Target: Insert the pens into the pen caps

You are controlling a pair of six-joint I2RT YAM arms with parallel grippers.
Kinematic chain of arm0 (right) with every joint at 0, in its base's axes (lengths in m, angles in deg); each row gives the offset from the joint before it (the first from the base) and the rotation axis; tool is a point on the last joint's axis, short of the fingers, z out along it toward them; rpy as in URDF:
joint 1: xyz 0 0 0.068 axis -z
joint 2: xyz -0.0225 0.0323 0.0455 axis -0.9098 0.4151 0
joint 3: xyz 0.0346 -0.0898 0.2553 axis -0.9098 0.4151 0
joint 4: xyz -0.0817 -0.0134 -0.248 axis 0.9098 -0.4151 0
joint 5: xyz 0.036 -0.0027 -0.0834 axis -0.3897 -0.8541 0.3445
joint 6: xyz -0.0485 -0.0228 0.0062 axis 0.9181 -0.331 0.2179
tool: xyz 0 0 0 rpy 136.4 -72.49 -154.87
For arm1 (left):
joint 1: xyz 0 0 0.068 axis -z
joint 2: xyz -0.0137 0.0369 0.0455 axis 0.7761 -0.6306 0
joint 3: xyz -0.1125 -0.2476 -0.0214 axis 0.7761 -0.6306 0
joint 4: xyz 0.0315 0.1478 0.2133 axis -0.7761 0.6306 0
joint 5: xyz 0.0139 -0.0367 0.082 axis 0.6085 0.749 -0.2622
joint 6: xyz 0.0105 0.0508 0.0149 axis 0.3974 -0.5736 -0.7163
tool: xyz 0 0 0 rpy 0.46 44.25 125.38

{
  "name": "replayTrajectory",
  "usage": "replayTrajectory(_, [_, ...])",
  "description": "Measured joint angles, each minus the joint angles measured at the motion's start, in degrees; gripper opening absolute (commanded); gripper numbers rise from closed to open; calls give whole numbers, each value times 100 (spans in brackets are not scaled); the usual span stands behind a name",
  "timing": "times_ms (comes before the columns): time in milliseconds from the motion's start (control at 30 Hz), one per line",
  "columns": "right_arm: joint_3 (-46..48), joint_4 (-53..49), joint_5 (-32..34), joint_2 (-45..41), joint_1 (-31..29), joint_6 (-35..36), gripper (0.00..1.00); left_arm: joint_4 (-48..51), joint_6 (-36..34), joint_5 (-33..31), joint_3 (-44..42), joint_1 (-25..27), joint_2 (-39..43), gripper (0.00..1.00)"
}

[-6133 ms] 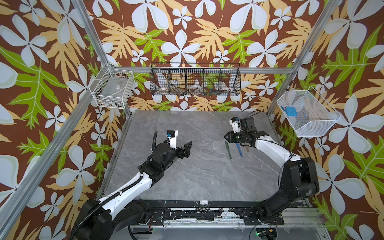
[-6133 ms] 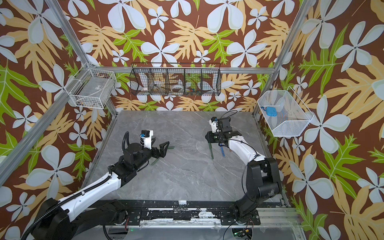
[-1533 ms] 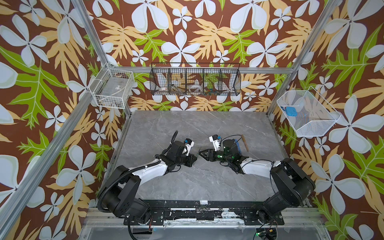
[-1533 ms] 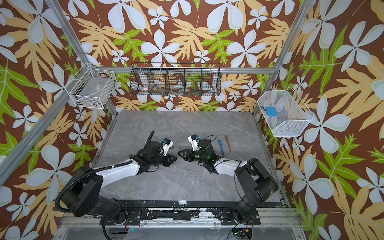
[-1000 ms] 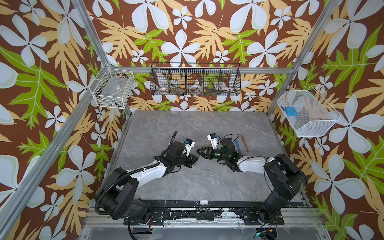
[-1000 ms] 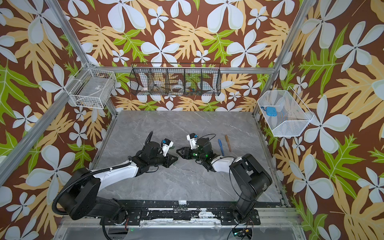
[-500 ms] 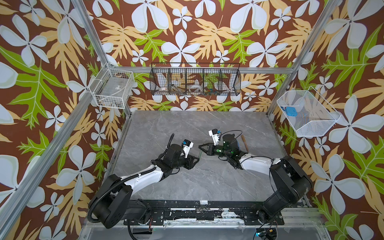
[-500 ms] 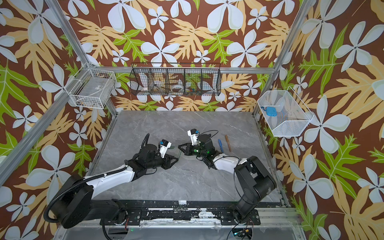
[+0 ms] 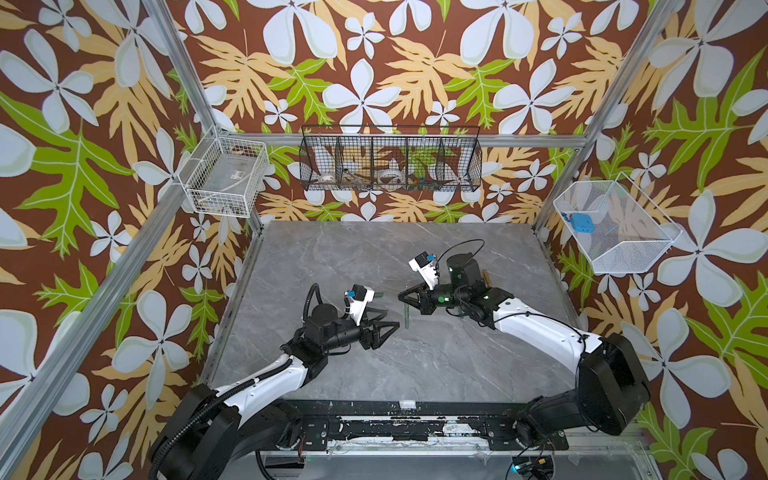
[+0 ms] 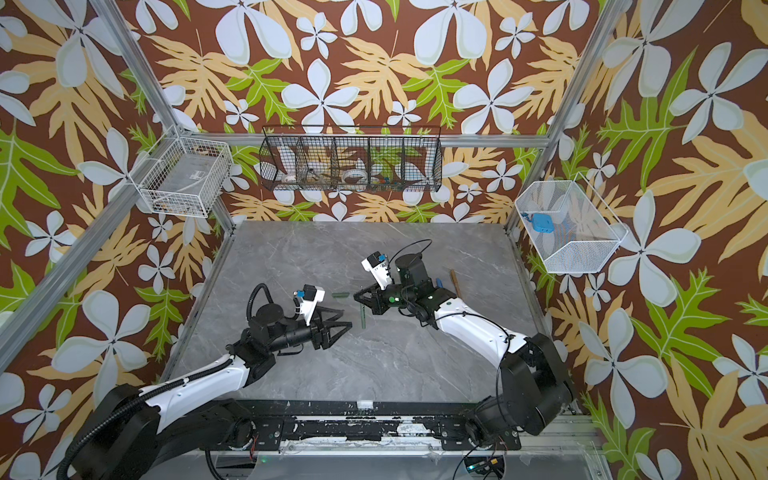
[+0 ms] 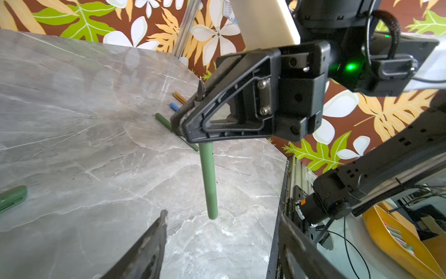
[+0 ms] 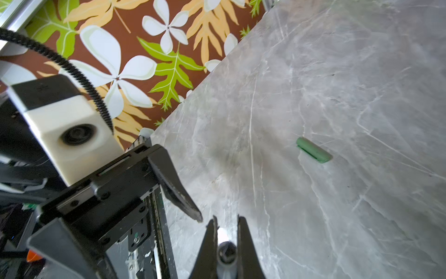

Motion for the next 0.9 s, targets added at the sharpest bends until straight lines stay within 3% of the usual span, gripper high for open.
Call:
replayTrajectory(200, [256,339,-129,-396,-234,-22,0,-210,-118,358,-79,-42,-199,67])
replayTrajectory(433, [540,1200,-278,-354,-409,-461,0,-1051,396,909,-168,-59,-387,60])
replayTrajectory(900, [778,2199,-402,-291,-544,-879,0,-1217,560,1191,-81,-59,-758,48])
